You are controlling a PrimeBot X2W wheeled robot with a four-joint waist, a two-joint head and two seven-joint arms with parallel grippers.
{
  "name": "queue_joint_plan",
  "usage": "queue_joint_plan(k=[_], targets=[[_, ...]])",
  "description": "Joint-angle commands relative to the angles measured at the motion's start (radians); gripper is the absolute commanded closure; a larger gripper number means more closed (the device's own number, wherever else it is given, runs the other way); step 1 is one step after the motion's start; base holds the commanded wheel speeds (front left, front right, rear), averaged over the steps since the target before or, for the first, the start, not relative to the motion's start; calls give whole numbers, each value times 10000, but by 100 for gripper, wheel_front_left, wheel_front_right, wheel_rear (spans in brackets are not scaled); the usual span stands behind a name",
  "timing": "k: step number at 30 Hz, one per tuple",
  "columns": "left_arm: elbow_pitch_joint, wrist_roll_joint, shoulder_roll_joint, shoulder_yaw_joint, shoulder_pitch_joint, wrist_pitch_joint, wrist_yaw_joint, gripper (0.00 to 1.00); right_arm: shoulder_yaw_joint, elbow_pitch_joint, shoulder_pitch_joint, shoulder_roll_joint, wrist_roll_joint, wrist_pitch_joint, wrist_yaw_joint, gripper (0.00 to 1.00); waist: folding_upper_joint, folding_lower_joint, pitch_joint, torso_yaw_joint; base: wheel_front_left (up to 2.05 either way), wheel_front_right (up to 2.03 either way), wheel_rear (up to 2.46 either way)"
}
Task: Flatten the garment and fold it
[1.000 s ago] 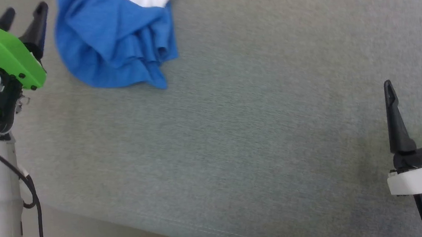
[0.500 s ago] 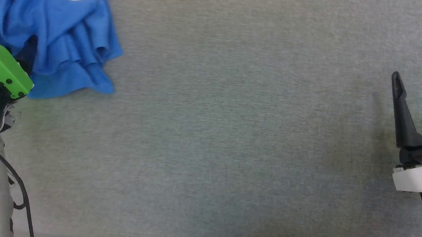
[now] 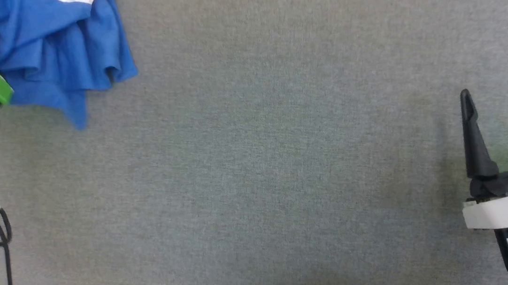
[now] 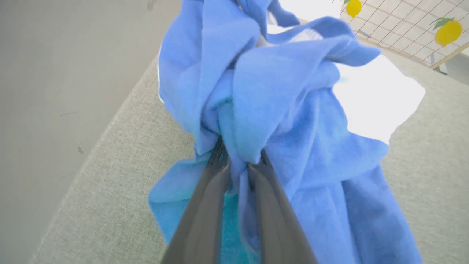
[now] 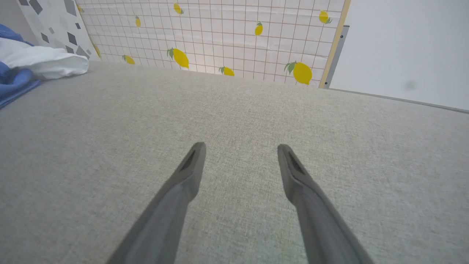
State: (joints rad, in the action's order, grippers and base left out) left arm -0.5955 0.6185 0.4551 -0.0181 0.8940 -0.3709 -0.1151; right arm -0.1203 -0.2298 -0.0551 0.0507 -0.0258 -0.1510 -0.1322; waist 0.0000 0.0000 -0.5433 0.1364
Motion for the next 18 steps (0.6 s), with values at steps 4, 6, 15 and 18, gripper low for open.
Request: queue_joint_plan(k=[4, 6, 15, 18], targets=[[433, 339, 156, -105, 545, 215, -105, 100, 102, 494, -183, -5, 342, -308, 15, 0, 0, 0, 1108, 42, 0, 0, 0], [726, 390, 169, -224, 696, 242, -119, 100, 153, 747, -145, -5, 506, -435, 15, 0, 0, 0, 1500, 30, 0, 0, 0], [1932, -1, 147, -730, 1160, 340, 40, 100, 433, 1792, 4, -5, 1171, -898, 15, 0, 0, 0, 3030, -199, 0, 0, 0], [2391, 107, -148, -810, 1409, 228, 189, 100, 429, 2078, 93, -5, 1356, -996, 15, 0, 0, 0, 3507, -349, 0, 0, 0]])
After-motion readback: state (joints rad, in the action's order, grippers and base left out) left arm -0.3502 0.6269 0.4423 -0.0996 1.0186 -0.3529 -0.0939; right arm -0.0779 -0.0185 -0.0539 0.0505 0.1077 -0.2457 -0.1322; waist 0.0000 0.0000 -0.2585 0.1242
